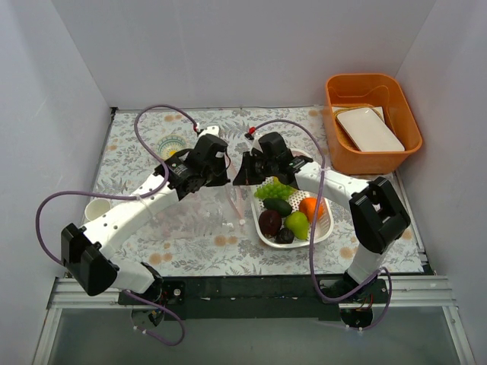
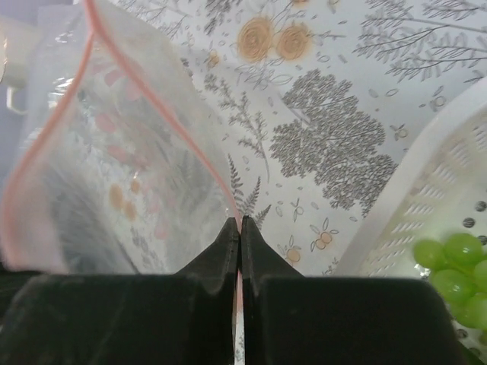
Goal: Place the food in the zip-top bag and seal the zipper
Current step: Open the zipper of the food storage bag.
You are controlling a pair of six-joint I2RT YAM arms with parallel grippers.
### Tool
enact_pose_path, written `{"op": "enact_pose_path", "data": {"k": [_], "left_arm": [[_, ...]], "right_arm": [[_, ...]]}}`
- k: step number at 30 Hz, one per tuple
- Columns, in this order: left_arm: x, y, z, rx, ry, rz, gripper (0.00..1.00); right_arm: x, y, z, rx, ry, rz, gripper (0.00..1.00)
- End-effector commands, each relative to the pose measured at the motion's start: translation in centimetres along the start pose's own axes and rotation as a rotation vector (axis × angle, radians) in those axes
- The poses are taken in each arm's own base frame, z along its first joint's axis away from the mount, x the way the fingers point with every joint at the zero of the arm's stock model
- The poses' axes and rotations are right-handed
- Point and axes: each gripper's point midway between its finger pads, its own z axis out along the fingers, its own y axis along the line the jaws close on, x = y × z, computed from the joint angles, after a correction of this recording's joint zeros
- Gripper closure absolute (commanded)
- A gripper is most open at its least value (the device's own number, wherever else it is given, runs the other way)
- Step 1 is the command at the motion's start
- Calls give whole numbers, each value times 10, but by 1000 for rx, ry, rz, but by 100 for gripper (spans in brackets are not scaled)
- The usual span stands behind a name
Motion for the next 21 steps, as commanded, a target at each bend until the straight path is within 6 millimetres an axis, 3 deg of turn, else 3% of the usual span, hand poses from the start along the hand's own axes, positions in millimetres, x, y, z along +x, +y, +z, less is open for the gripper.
{"op": "enact_pose_path", "data": {"k": [1,4,9,13,16,18,21], "left_arm": [[-45,30,-28,-105,-106,-55,100],[-62,46,-37,-128,-131,-87,100],[-58,68,-32,-186,-93,-94,100],[-46,66,-24,-165,-56,-97,100],[-43,57,-19,-111,-44,-106,100],[-42,52,-16,-88,-38,-109,100],[-41,48,-12,-71,-29,-109,100]], "right_arm": [[-30,-10,7,115,-78,50,99],[-30,-22,12,174,-75,73,99],[-26,-37,17,243,-57,82,99],[-27,-41,18,256,-53,44,99],[-33,-33,16,221,-51,-11,98],[-41,-28,12,217,-61,-42,93],[-51,-26,-3,252,-96,-83,75]]}}
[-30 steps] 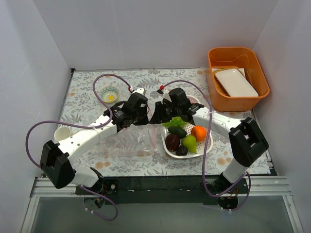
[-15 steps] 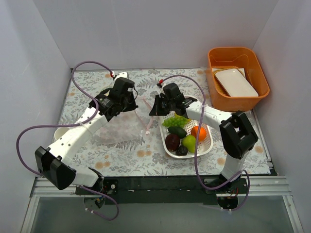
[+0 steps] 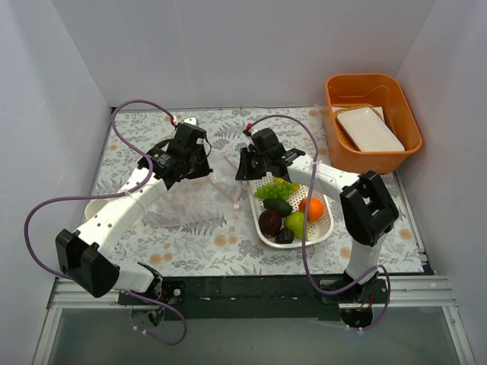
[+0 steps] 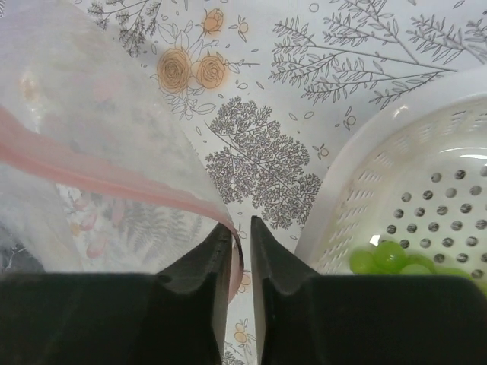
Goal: Place the food in the zip-top bag and seal the zipper
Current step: Open the zipper of the food storage bag.
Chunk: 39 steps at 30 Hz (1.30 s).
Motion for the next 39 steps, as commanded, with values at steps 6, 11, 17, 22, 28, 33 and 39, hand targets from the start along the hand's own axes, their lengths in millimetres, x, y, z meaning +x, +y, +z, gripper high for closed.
{"op": "enact_pose_path", "data": {"k": [6,11,17,22,28,33,39], "left_arm": [[9,-13,8,83,22,4,100],[14,-18,13,109,41,10,100],[17,-21,16,129,52,27,100],[20,-21,18,133,60,30,100],[22,-22,15,150,65,32,100],[25,-22,15,153,69,32,100],[28,-20,14,158,72,26,100]], "right_arm": [[-49,-1,-60,136,-155,-116,33],[-31,-39,-91,329,-163,-79,27],[-4,-74,-116,440,-172,57,18],[24,-100,-119,451,-151,184,17],[33,-117,-113,467,-134,236,17],[29,-119,-99,386,-136,283,17],[28,-130,-81,400,-110,288,20]]}}
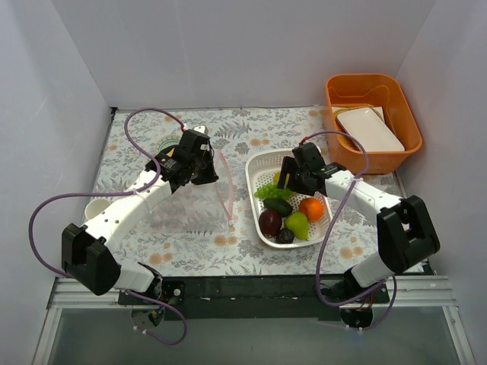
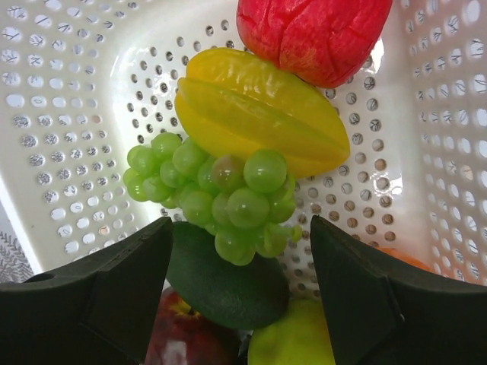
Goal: Place the food in the zip-top bag and seal the zipper
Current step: Open the zipper of the food storage bag, then pick up the fake fruit from the bin.
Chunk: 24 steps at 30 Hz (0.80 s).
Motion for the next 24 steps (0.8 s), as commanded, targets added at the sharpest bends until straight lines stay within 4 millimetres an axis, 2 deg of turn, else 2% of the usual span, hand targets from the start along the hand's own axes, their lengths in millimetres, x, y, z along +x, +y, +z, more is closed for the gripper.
{"op": "enact_pose_path", "data": {"k": [1,5,8,9,11,12,14,15,16,18,20,24], "left_arm": [[0,-2,-8,32,-14,3,100],[0,-3,-7,33,-10,7,100],[0,-2,-7,31,-11,7,100],[1,-2,-7,30,-10,9,100],[1,-2,-7,32,-9,8,100],[1,-2,-6,32,-9,6,100],[0,-2,-6,31,-11,6,100],[1,-2,-6,30,-8,6,100],[1,-2,-5,30,-9,8,100],[2,-3,-4,33,-4,9,100],[2,-3,-3,32,-1,10,100],[1,-3,-2,32,-1,13,100]], "right_arm": [[-11,14,15,-51,-19,9,21],[-9,16,26,-47,20,5,26],[-9,19,30,-64,14,-8,33],[-9,19,30,-69,9,-7,41],[-10,22,29,-90,0,-13,48],[-11,25,26,-105,-6,-15,57],[-11,27,23,-133,-19,-28,69],[-14,30,18,-155,-35,-28,84],[-13,30,18,-164,-45,-30,92],[-17,33,11,-187,-68,-41,99],[-19,36,7,-199,-76,-48,99],[-31,51,-17,-284,-126,-73,99]]}}
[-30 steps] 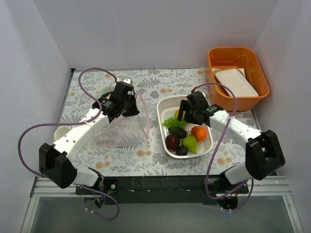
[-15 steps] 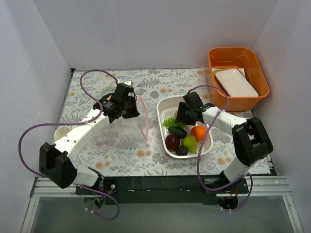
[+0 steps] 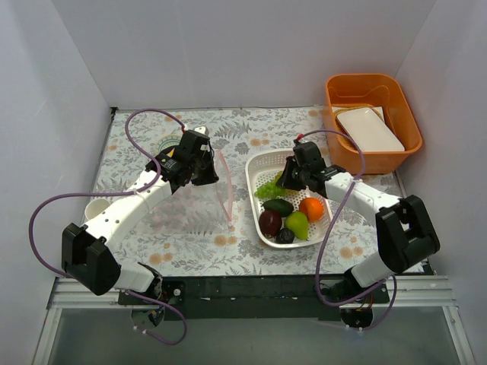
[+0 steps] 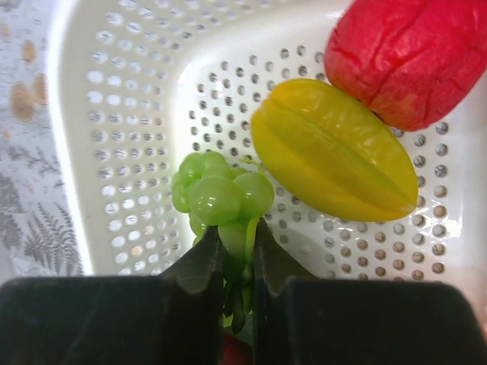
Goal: Place the food in the zip-top bag and seal the zipper
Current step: Pick up the fake fruit from the bin, then place the fake fruit in the zipper food storage bag.
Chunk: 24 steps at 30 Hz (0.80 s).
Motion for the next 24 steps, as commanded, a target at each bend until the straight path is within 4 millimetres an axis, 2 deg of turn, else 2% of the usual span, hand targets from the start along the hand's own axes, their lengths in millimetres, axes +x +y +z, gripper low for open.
{"op": "enact_pose_path", "data": {"k": [1,9,16,24], "left_arm": [[-3,-2,-4,20,-16,10,100],[-4,-4,-2,24,-17,11,100],[-4,-7,0,36,-9,10,100],[-4,-10,0,48,-5,5,100]], "right_arm": [[-33,35,-31,-159,-128,-47,99],[-61,76,-91,-344,-268,-93,98],[-74,121,-132,-527,-324,-130,96],[-63,156,-134,-630,-287,-158,96]]}}
